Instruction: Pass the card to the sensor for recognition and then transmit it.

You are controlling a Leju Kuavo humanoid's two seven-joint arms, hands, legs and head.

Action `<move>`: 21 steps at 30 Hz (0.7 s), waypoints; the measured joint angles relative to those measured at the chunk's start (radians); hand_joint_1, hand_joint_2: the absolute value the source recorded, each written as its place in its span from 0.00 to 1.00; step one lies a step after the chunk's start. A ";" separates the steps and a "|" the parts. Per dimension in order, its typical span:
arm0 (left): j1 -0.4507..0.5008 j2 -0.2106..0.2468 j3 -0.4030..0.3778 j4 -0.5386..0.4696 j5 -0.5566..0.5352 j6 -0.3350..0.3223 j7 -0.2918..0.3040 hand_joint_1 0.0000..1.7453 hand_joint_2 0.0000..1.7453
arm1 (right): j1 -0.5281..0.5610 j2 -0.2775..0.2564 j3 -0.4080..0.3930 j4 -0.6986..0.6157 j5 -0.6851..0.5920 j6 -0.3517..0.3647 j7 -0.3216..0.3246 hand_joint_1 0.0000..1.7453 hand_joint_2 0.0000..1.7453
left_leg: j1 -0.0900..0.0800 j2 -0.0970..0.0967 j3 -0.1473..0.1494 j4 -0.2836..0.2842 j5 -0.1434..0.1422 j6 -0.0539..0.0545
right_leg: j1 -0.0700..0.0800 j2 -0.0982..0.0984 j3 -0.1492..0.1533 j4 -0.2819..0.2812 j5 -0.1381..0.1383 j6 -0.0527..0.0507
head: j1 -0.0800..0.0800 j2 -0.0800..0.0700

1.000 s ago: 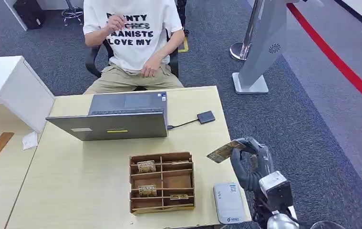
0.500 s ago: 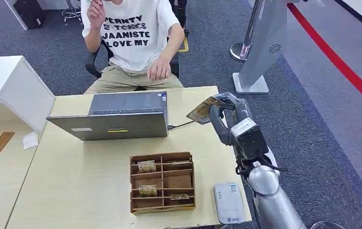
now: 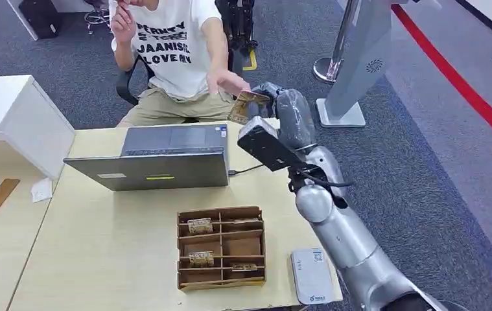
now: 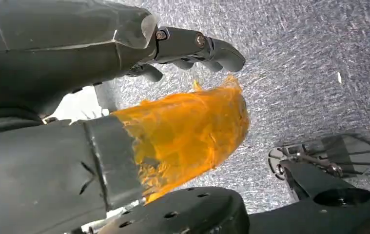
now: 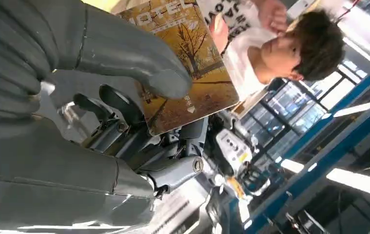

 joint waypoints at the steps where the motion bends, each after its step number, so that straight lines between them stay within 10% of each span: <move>1: -0.001 0.000 -0.006 0.000 -0.003 -0.001 0.001 0.00 0.00 | -0.010 0.006 0.010 0.016 0.035 -0.016 0.006 1.00 1.00 | 0.000 0.000 0.000 0.000 0.000 0.000 | 0.000 0.000 0.000 0.000 0.000 0.000 | 0.000 0.000; 11: -0.011 -0.008 -0.034 0.000 -0.026 -0.008 0.014 0.00 0.00 | -0.056 0.045 0.123 0.133 0.393 -0.148 0.044 1.00 1.00 | 0.000 0.000 0.000 0.000 0.000 0.000 | 0.000 0.000 0.000 0.000 0.000 0.000 | 0.000 0.000; 12: -0.011 -0.009 -0.035 0.000 -0.027 -0.008 0.015 0.00 0.00 | -0.059 0.047 0.133 0.143 0.415 -0.154 0.048 0.02 1.00 | 0.000 0.000 0.000 0.000 0.000 0.000 | 0.000 0.000 0.000 0.000 0.000 0.000 | 0.000 0.000; 21: -0.013 -0.010 -0.041 0.000 -0.025 -0.011 0.022 0.00 0.00 | -0.067 0.061 0.198 0.227 0.531 -0.176 0.068 0.00 1.00 | 0.000 0.000 0.000 0.000 0.000 0.000 | 0.000 0.000 0.000 0.000 0.000 0.000 | 0.000 0.000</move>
